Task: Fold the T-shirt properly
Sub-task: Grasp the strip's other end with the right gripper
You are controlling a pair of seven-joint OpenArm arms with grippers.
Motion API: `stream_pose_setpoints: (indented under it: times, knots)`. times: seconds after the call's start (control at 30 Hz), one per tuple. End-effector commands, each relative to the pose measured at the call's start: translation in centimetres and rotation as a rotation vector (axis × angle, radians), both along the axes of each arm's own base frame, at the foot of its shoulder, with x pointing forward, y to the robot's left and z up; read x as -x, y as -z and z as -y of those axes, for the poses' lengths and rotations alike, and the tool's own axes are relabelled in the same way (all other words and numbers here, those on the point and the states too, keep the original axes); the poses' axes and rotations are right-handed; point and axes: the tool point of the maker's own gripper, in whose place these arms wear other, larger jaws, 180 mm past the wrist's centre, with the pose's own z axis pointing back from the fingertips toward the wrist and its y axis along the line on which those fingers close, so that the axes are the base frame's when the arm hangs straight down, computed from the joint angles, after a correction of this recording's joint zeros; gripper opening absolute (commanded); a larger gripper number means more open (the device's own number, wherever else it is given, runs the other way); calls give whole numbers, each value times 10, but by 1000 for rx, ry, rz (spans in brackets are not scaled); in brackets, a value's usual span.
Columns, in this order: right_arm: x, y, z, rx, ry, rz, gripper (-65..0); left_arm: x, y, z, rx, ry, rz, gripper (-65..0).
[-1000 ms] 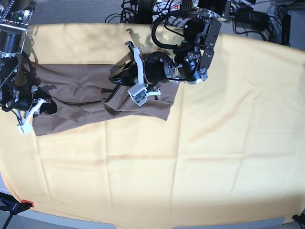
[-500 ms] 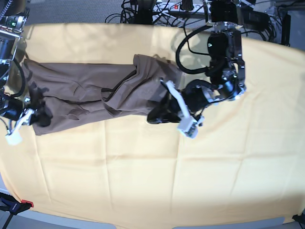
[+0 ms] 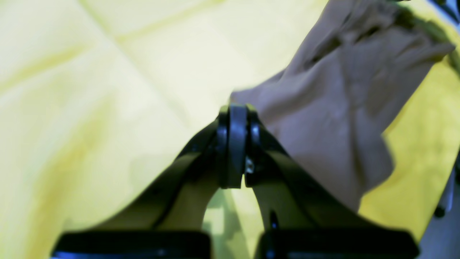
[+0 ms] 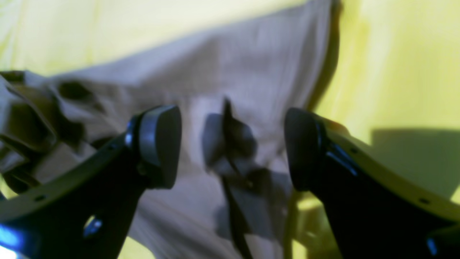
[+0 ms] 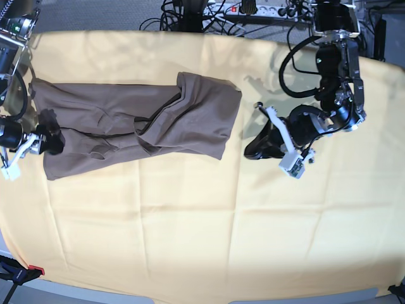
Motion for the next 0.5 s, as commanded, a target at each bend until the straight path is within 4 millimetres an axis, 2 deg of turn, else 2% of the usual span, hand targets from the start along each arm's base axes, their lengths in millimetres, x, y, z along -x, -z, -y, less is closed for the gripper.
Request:
stream_pose_setpoints:
  times: [0.0, 0.3, 0.4, 0.47]
  knots:
    - [-5, -14, 11, 22, 4, 34, -185, -3, -13, -2, 12, 11, 45, -650]
    - [30, 15, 7, -4, 1, -57, -185, 0, -7, -29, -87, 15, 30, -650]
    - [46, 18, -7, -84, -28, -101, -185, 1, -7, -31, -94, 17, 28, -650]
    - [53, 13, -21, -179, -55, -104, -186, 1, -7, -32, -96, 17, 28, -650]
